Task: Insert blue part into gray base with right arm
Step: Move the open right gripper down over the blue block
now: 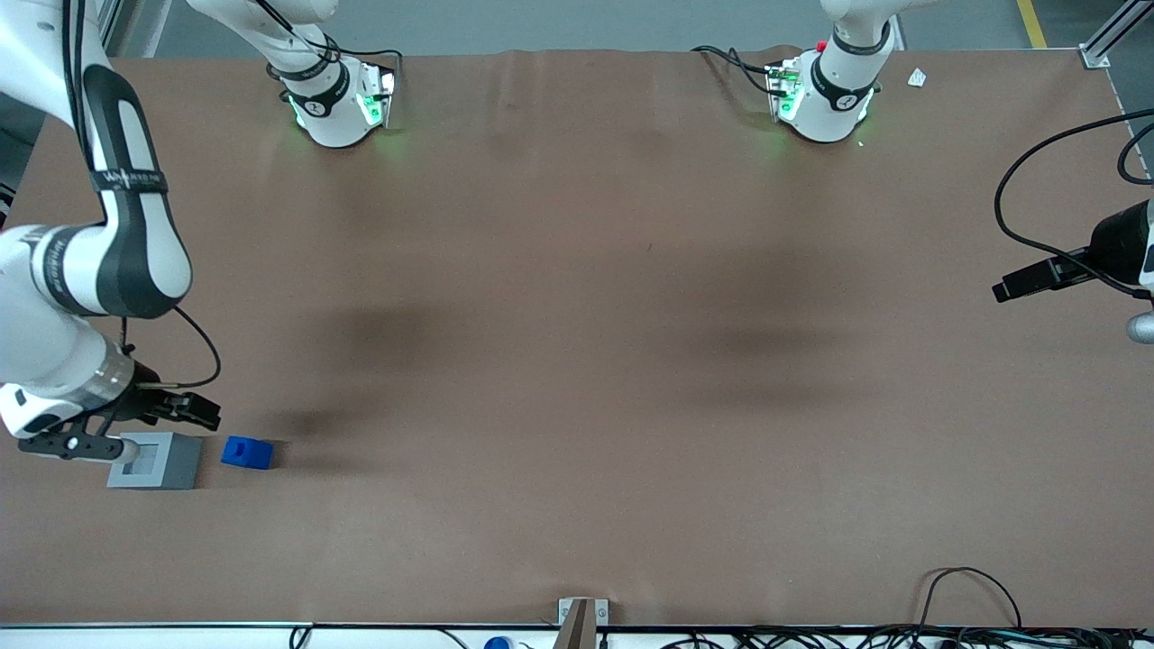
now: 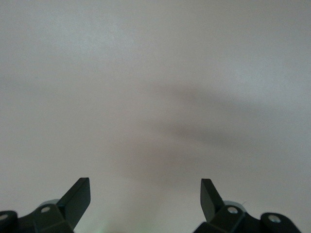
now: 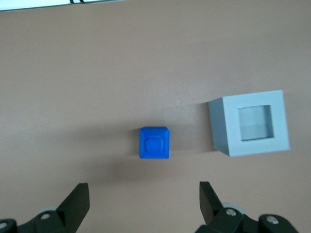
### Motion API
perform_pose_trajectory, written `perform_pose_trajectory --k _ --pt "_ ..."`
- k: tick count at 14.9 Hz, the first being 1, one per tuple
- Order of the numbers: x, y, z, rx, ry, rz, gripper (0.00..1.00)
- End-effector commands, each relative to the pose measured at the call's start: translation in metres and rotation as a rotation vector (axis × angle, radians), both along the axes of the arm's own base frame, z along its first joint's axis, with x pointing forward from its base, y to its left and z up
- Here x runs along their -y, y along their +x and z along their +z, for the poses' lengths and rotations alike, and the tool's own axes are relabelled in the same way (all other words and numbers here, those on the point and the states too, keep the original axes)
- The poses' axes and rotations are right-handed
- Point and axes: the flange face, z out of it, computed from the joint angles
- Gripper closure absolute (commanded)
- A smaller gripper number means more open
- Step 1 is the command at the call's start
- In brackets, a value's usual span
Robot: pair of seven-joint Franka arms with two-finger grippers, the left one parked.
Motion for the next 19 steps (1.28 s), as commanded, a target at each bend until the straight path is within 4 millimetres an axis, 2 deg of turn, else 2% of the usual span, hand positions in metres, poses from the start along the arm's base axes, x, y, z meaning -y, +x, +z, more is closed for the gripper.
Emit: perform_pose_trajectory --k 1,5,7,11,14,16,19 --pt "0.004 0.008 -0.029 0.012 0.007 -0.023 0.0" --pt "0.008 0.01 -0.06 -0.012 0.011 -0.026 0.0" --pt "0.021 0.01 -0.071 -0.021 0.014 -0.047 0.0" --pt "0.03 0.02 -0.11 0.067 0.025 -0.07 0.0" --pt "0.033 0.017 -0.121 0.049 0.031 -0.089 0.0" --pt "0.026 0.017 -0.124 0.045 0.042 -0.144 0.0" --pt "0.016 0.017 -0.129 0.038 0.043 -0.141 0.0"
